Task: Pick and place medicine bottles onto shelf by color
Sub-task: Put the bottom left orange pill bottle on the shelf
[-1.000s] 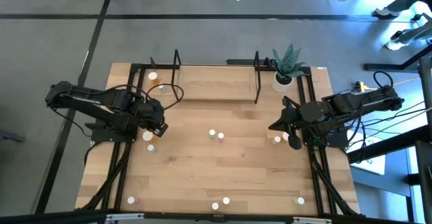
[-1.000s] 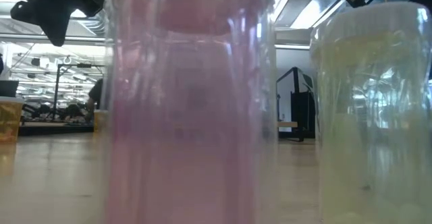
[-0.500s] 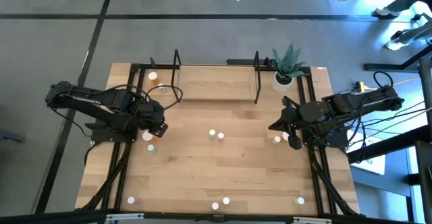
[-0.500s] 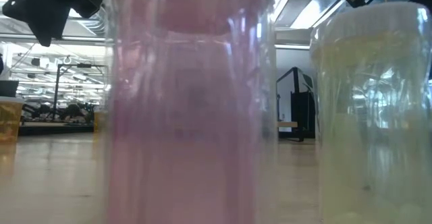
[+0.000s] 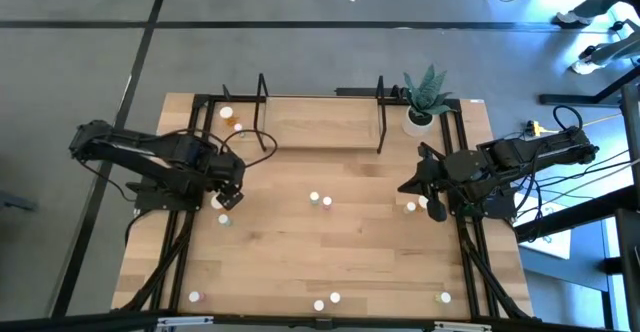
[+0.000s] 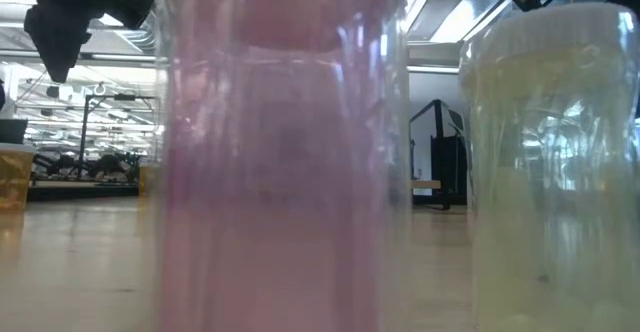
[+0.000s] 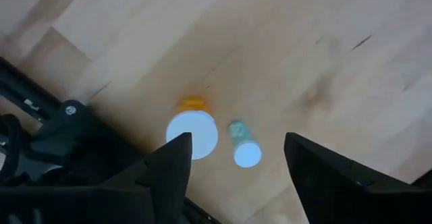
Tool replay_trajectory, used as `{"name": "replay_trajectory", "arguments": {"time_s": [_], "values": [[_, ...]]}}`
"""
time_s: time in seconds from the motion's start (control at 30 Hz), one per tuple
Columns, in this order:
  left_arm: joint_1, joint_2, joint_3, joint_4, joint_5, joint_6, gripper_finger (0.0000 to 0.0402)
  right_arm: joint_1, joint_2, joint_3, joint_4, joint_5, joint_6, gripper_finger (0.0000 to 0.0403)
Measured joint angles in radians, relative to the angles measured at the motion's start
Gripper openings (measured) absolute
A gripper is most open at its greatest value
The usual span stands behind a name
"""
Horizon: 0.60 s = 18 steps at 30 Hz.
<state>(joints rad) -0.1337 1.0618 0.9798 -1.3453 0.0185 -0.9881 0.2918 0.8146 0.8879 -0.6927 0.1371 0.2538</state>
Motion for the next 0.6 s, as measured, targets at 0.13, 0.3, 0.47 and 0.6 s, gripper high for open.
{"name": "replay_trajectory", "arguments": {"time_s": [0.13, 0.3, 0.47, 0.6], "values": [[0.0, 0.029, 0.0, -0.016, -0.006, 0.002, 0.023, 0.0, 0.0, 0.0, 0.0, 0.0, 0.0, 0.001], [0.001, 0.06, 0.0, -0.008, -0.017, -0.011, 0.023, 0.0, 0.0, 0.0, 0.0, 0.0, 0.0, 0.001], [0.0, 0.074, 0.0, -0.009, -0.025, -0.01, 0.0254, 0.0, 0.0, 0.0, 0.0, 0.0, 0.0, 0.001], [0.0, 0.081, -0.002, -0.034, -0.043, 0.001, 0.0299, 0.0, 0.0, 0.0, 0.0, 0.0, 0.0, 0.001]]}}
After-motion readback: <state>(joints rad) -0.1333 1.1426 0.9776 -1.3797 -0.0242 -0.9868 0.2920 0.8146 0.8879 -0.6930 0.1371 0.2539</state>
